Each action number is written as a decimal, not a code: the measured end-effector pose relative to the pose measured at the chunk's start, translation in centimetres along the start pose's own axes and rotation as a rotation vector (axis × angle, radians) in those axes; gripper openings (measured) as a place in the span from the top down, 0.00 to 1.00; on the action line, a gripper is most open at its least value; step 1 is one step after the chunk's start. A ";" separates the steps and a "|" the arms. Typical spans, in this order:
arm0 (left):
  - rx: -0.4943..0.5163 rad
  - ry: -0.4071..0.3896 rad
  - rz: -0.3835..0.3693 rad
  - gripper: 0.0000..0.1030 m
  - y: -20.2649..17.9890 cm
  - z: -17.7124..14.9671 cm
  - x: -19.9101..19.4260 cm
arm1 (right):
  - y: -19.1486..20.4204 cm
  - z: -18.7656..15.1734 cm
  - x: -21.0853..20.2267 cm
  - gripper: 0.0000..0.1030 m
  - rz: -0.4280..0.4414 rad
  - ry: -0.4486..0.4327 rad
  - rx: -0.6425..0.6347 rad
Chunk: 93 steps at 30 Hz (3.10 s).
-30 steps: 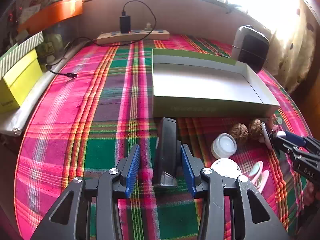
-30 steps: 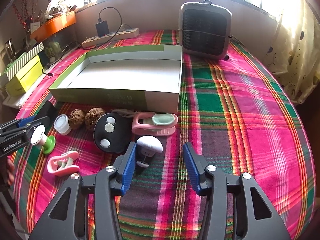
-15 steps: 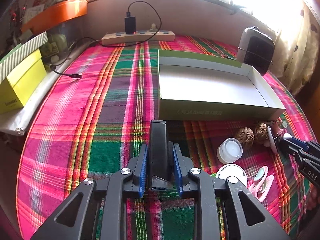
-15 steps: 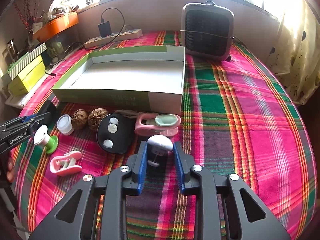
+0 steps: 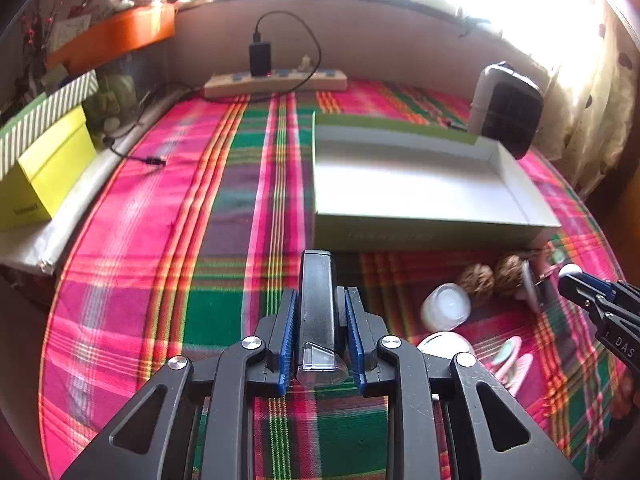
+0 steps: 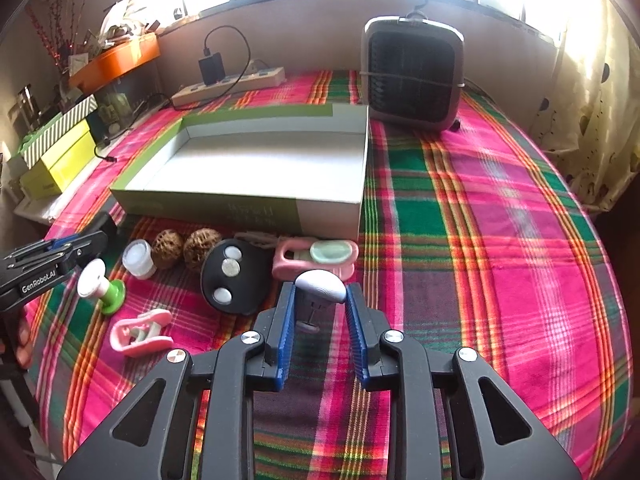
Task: Organize objects
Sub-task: 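Carry the flashlight and the white hook over the white box with both grippers, then lower both items into the box and open both grippers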
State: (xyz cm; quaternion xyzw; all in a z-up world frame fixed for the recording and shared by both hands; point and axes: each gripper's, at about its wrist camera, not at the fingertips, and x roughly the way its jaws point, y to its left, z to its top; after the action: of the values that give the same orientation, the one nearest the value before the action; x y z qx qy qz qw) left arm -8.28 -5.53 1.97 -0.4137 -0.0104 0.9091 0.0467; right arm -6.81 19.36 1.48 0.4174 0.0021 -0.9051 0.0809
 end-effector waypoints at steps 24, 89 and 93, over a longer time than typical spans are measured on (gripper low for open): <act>0.055 0.014 -0.090 0.80 -3.7 8.0 3.7 | 0.6 8.4 3.2 0.75 0.056 -0.023 -0.047; 0.074 0.045 -0.124 0.65 -4.5 8.9 6.1 | 0.9 10.7 8.7 0.49 0.027 0.028 -0.057; 0.072 0.023 -0.124 0.65 -4.3 8.6 4.9 | 0.8 10.4 7.8 0.48 0.028 0.015 -0.051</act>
State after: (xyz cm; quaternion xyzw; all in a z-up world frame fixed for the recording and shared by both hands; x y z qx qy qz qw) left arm -17.58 -0.61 4.21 -0.4209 -0.0029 0.8994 0.1179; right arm -19.50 16.66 2.43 0.4219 0.0199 -0.9004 0.1043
